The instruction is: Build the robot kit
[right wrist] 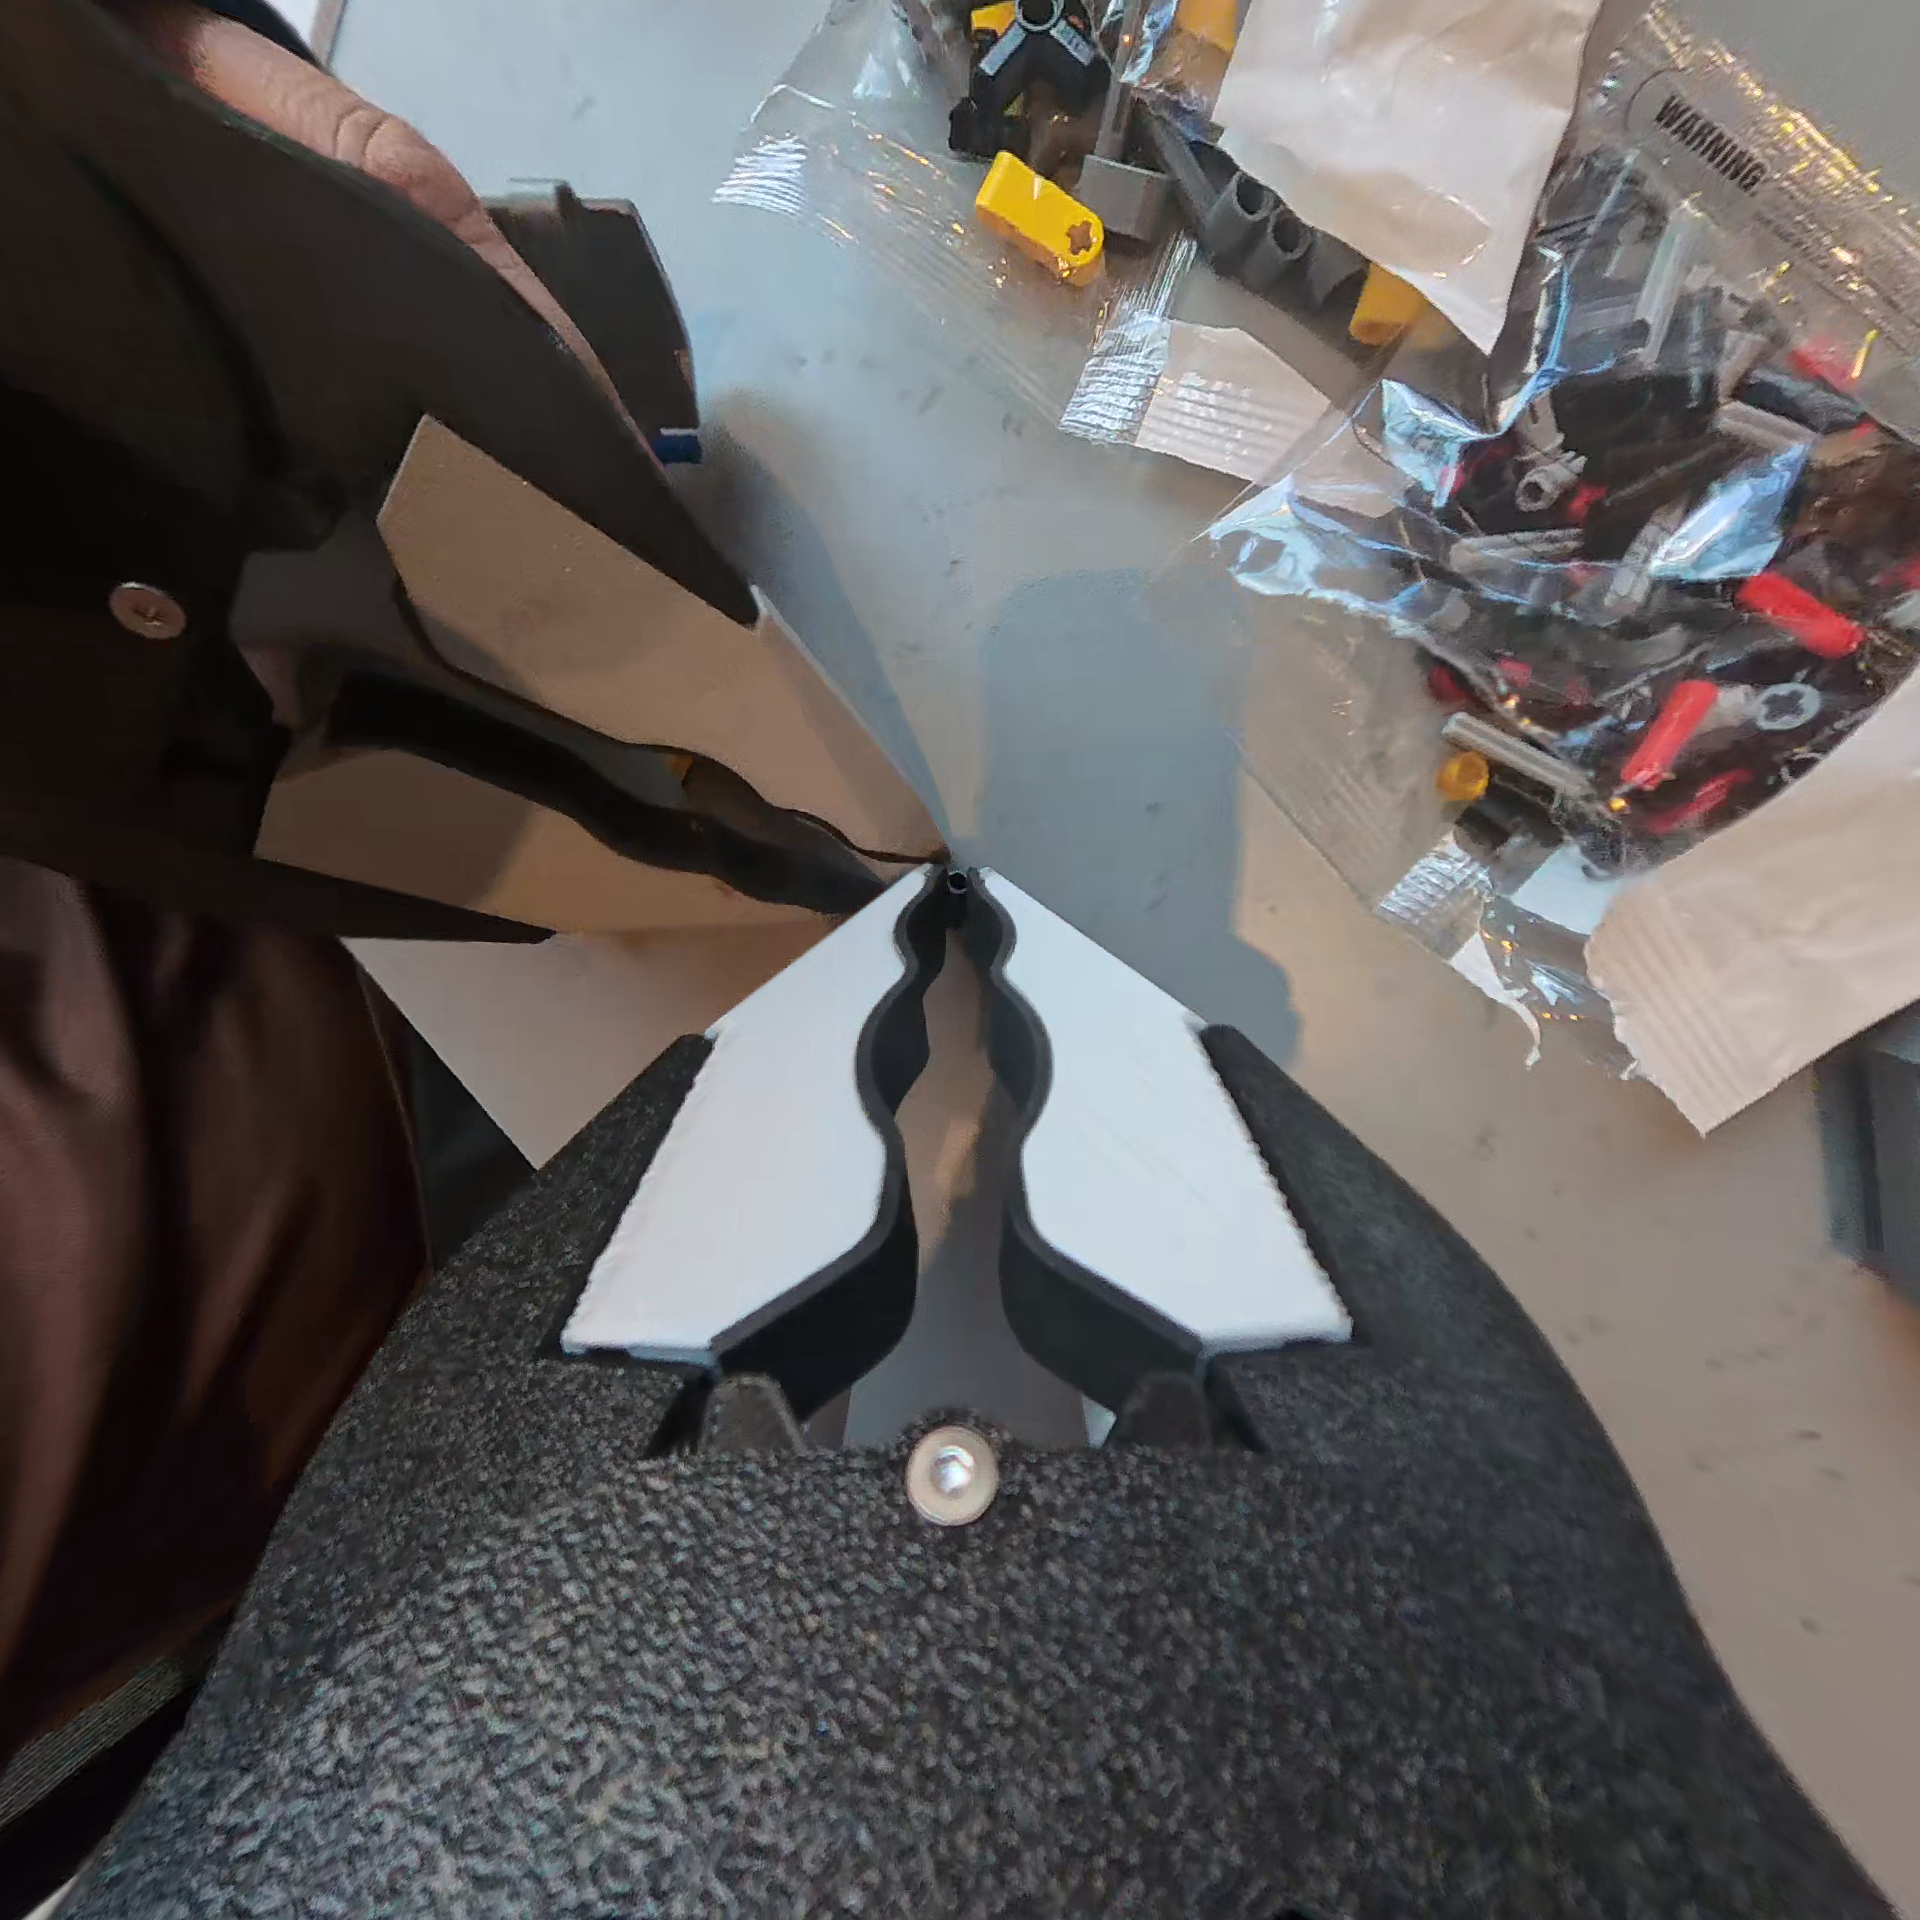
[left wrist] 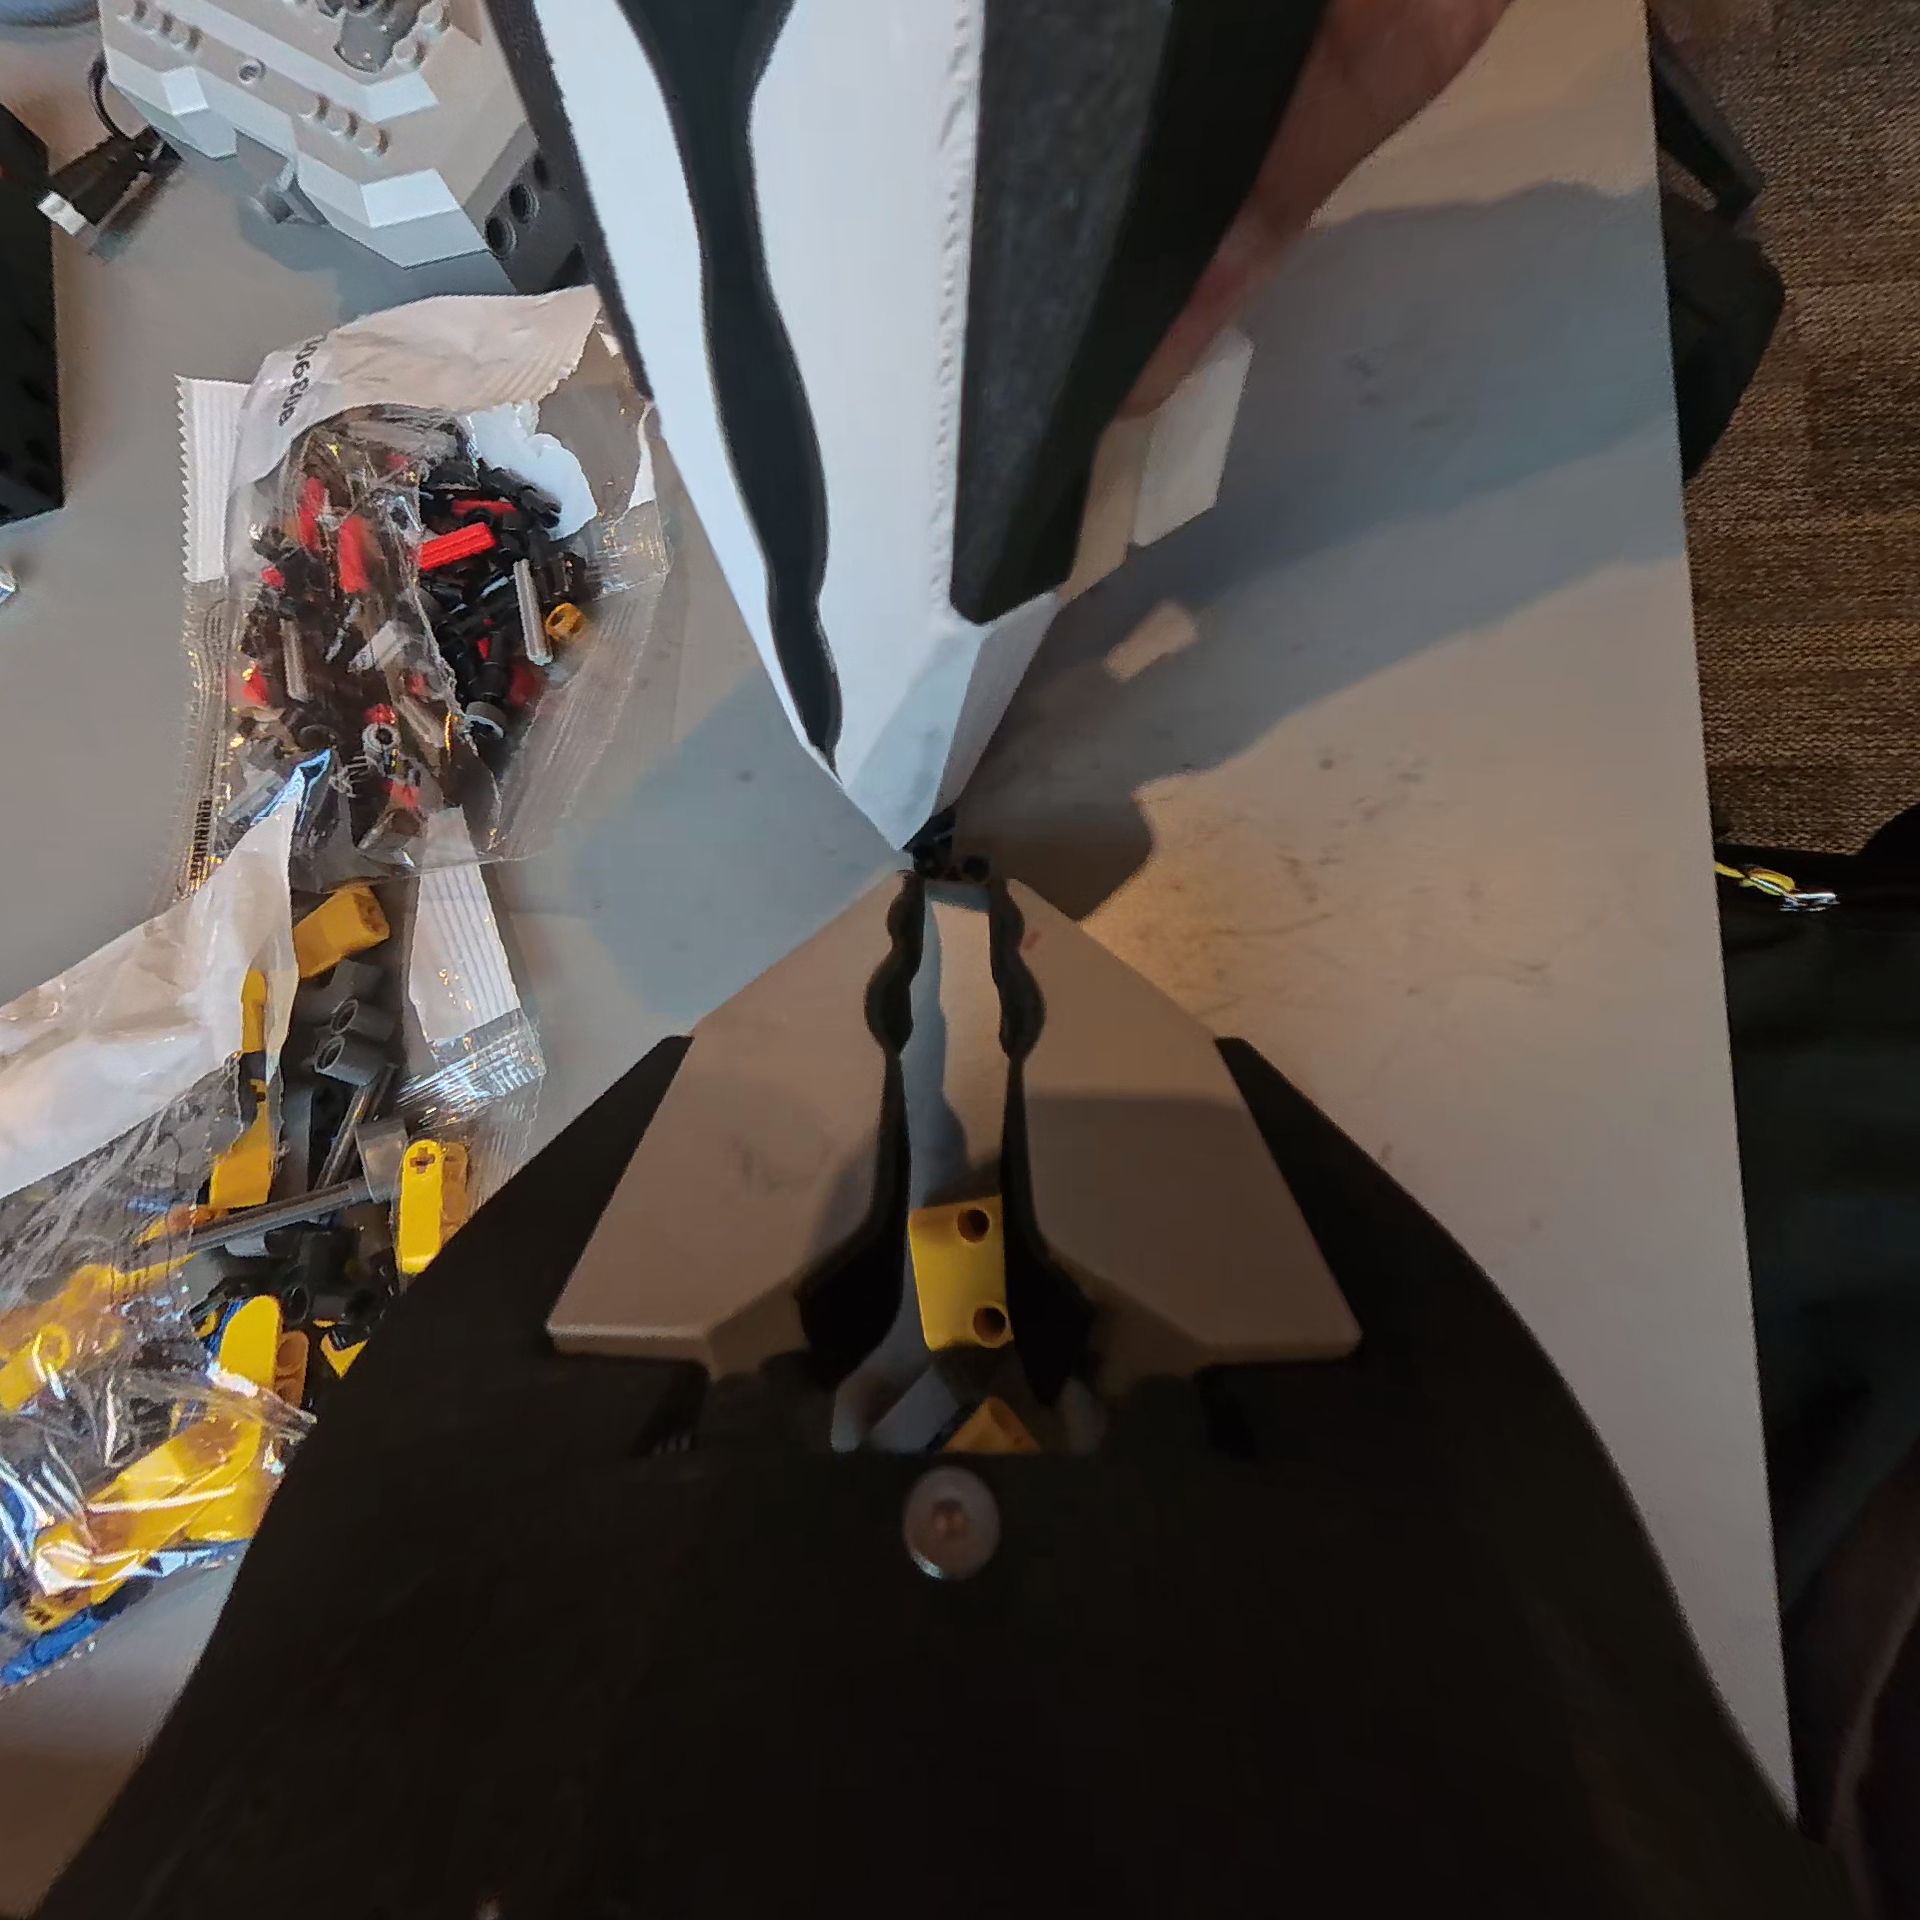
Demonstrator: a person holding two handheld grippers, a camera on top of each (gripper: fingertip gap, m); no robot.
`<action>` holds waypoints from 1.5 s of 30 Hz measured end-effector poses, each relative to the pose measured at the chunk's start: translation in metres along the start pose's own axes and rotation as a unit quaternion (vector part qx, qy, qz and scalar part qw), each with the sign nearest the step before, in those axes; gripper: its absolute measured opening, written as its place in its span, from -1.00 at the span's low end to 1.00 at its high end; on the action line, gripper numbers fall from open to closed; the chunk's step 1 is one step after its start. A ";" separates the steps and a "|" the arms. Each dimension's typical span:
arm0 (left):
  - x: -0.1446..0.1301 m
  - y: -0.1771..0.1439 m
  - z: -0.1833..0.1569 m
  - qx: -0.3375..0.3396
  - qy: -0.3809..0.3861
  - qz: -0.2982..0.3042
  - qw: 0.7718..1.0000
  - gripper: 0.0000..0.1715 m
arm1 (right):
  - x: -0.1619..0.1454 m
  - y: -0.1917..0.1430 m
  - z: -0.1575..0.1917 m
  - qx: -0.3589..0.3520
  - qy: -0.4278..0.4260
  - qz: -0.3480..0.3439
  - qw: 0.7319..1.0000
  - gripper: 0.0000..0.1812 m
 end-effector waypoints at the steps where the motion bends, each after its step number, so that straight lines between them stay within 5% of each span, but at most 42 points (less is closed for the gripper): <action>1: 0.000 0.000 0.000 0.001 -0.002 0.000 1.000 -0.90 | 0.000 0.000 0.000 -0.004 -0.011 0.006 1.000 -0.97; 16: 0.001 0.000 0.002 0.009 -0.001 -0.003 1.000 -0.88 | -0.009 -0.003 0.007 -0.143 -0.146 -0.147 0.968 -0.96; 27: 0.007 0.006 -0.006 -0.025 0.009 -0.003 1.000 -0.85 | -0.012 -0.004 0.010 -0.104 -0.099 -0.195 0.970 -0.96; 37: 0.006 0.005 -0.008 -0.052 -0.005 -0.006 0.999 -0.85 | -0.019 -0.007 0.014 -0.115 -0.131 -0.187 0.967 -0.96; 45: 0.005 0.004 -0.009 -0.043 0.008 -0.006 0.999 -0.85 | -0.016 -0.006 0.019 -0.185 -0.244 -0.101 0.947 -0.96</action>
Point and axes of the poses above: each gripper's, where its closed fingertips meet, y out along the fingers, x out of its top, z = x × y across the jaws, the point moved 2 cm from there along -y, back along the fingers, and after that the axes turned 11 degrees about -y, right-handed, at the moved point
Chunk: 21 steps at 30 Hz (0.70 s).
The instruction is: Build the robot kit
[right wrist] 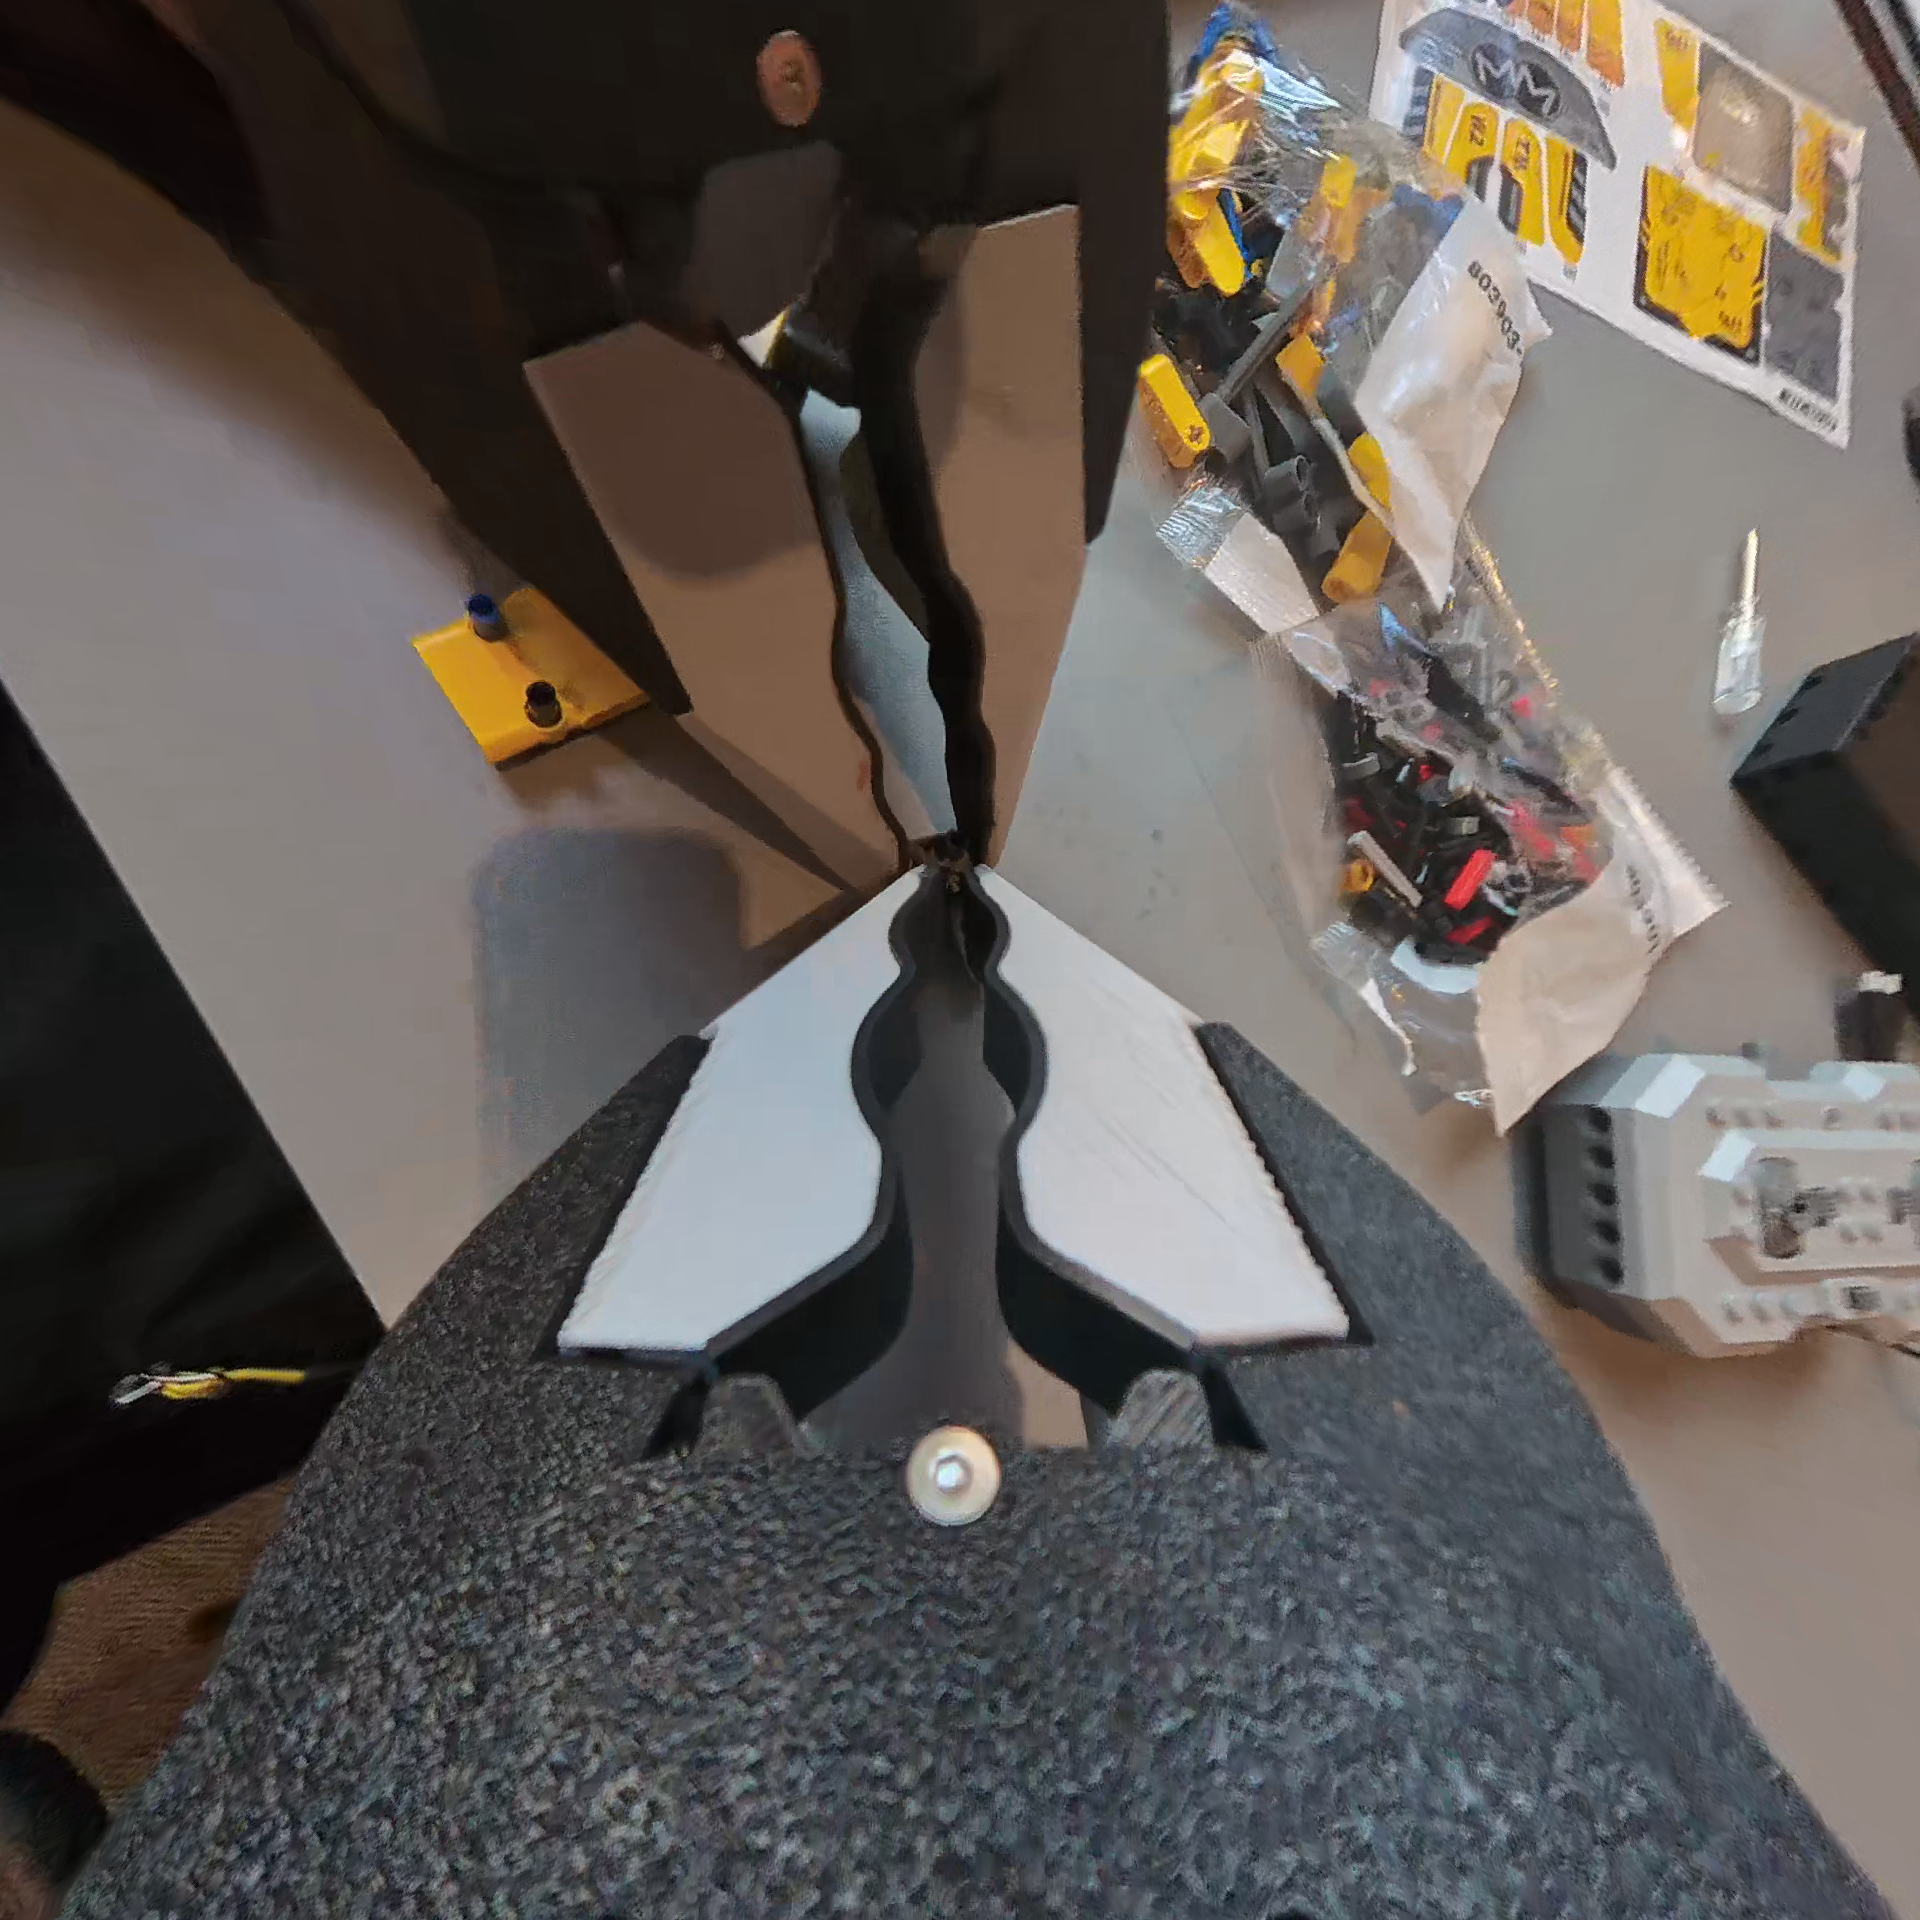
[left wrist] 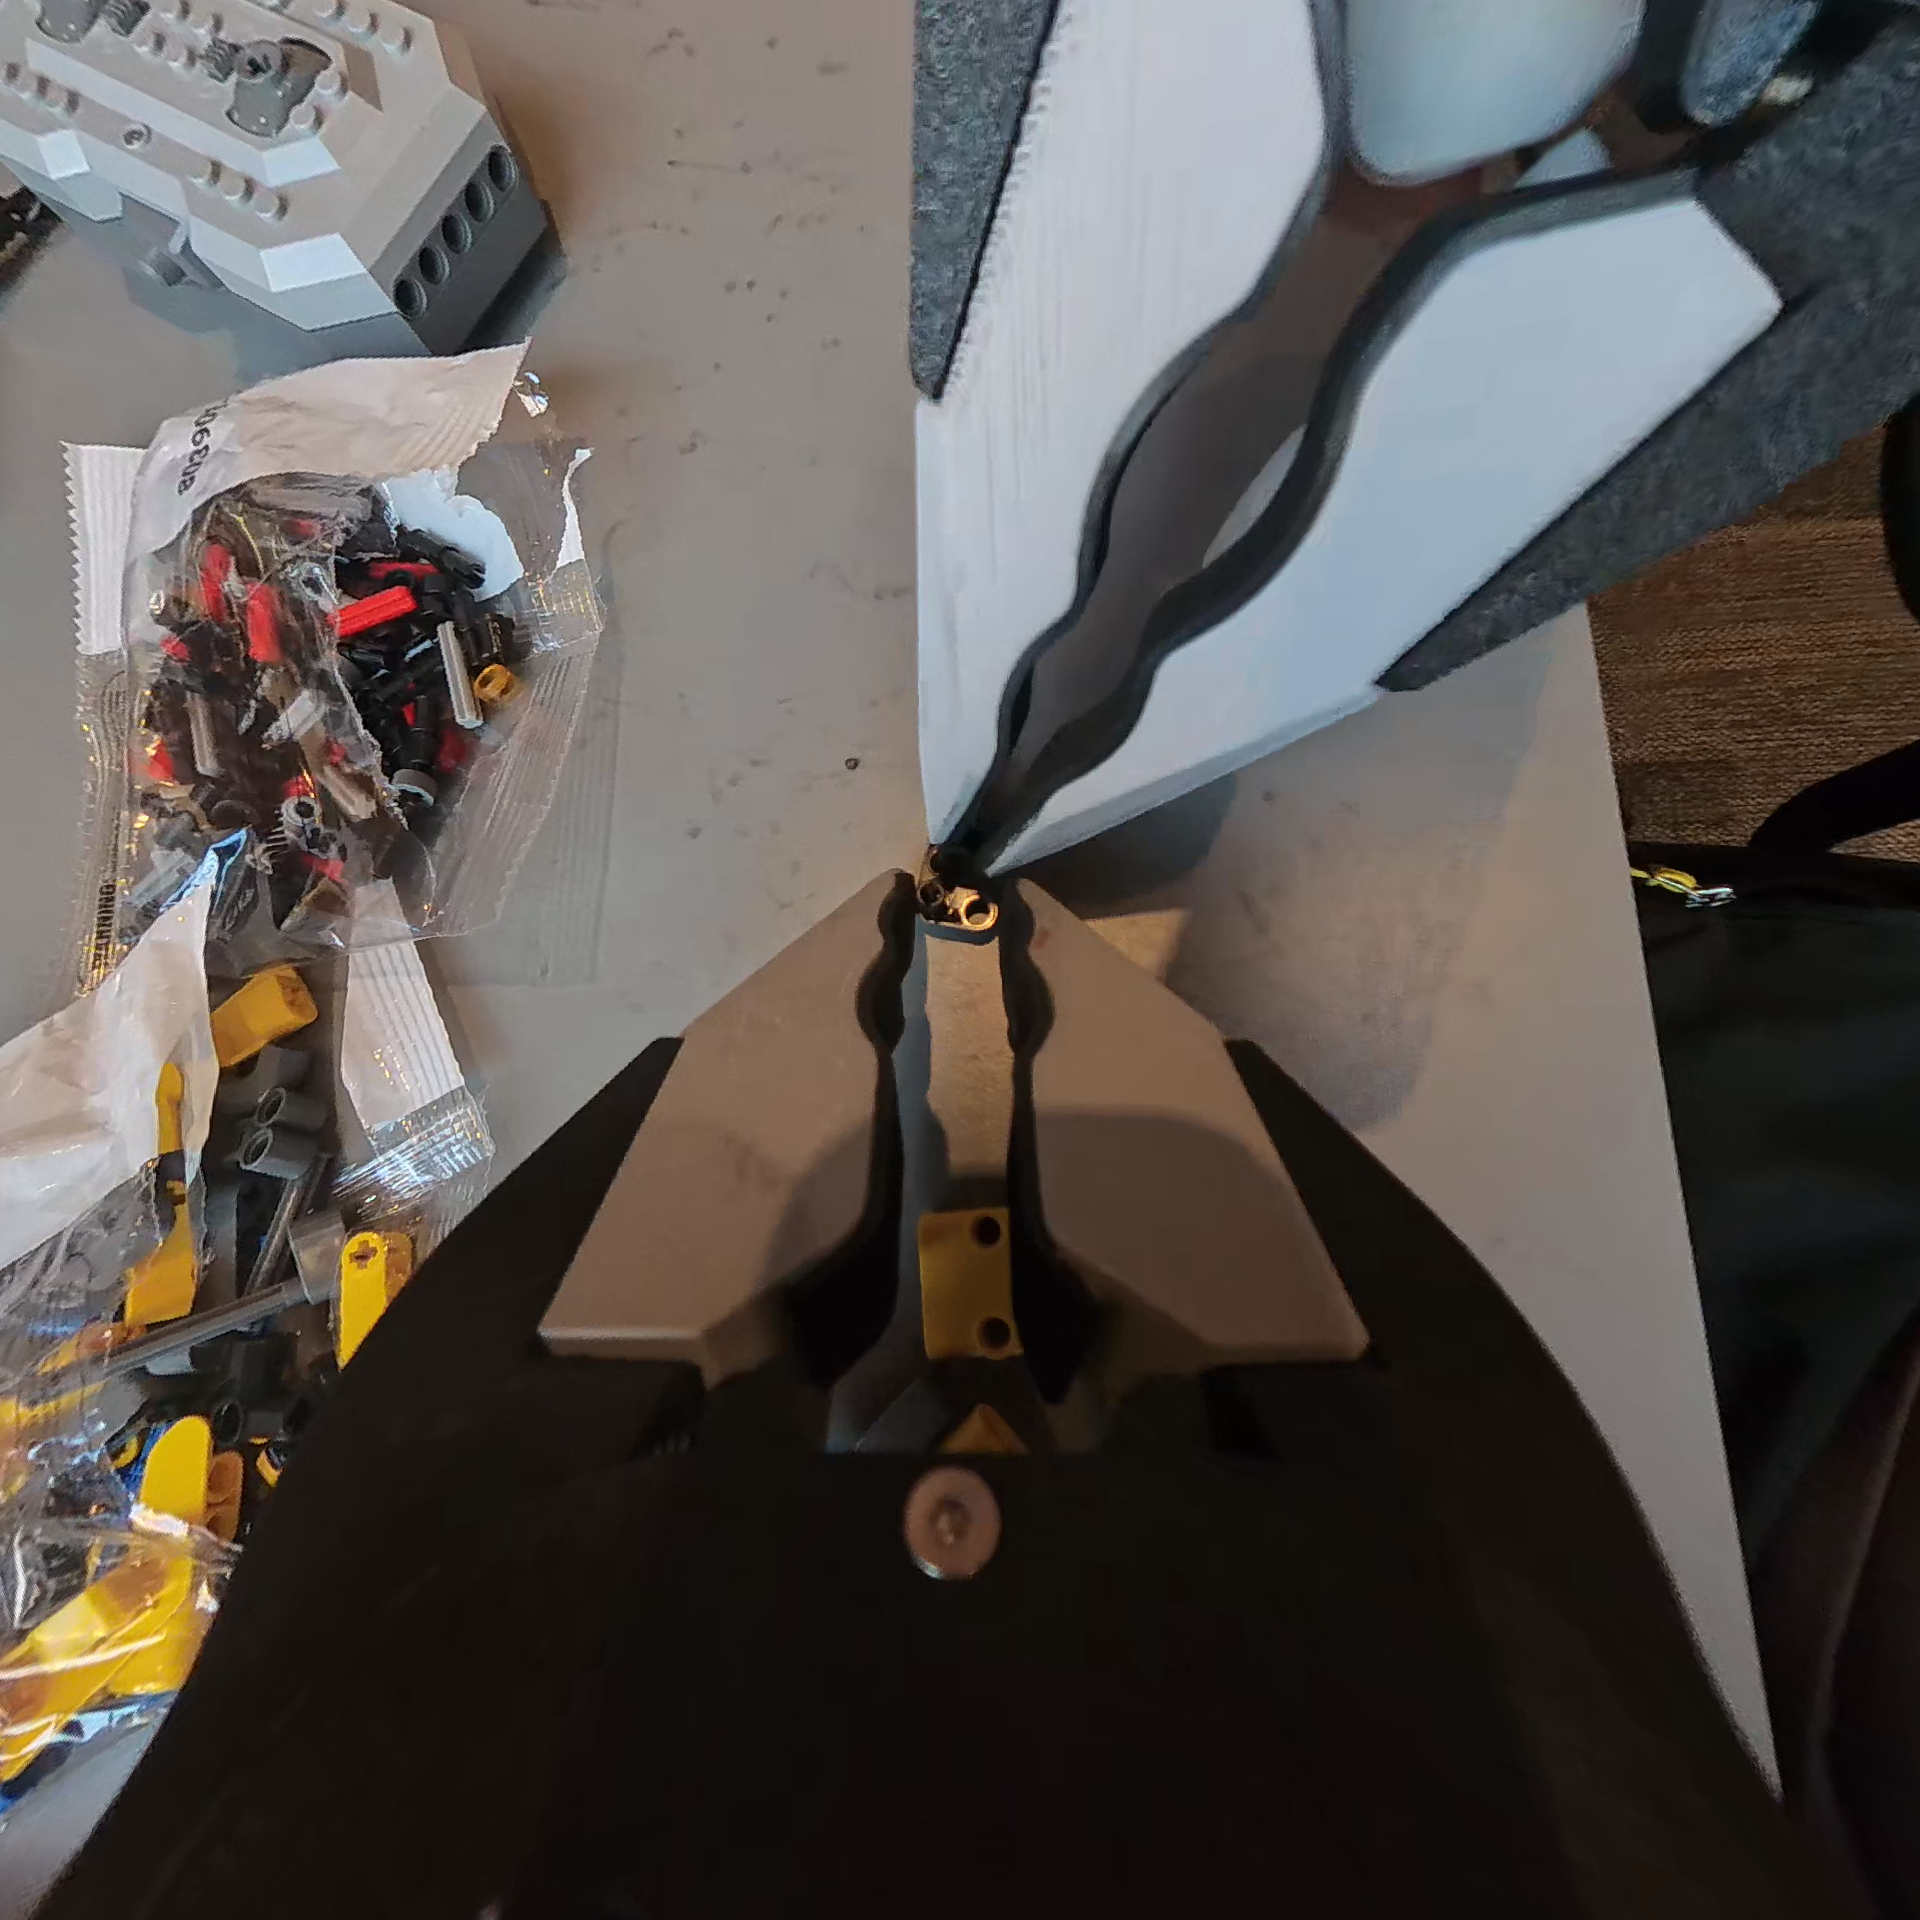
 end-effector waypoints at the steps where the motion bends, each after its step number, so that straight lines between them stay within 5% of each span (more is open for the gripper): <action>1: 0.000 0.000 0.000 -0.001 0.000 -0.001 1.000 -0.85 | 0.000 0.000 0.001 -0.005 -0.012 0.006 1.000 -0.96; 10: 0.001 -0.002 -0.002 0.006 0.030 -0.015 0.999 -0.85 | 0.000 -0.003 0.006 -0.061 -0.125 0.008 0.990 -0.96; 21: 0.000 -0.001 0.001 0.001 0.012 -0.009 1.000 -0.85 | -0.011 0.005 0.001 -0.010 -0.050 0.031 0.998 -0.96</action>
Point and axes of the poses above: each gripper's, where its closed fingertips meet, y out along the fingers, x out of its top, z = x × y across the jaws, the point moved 2 cm from there along -y, back along the fingers, and after that the axes turned 11 degrees about -y, right-handed, at the moved point
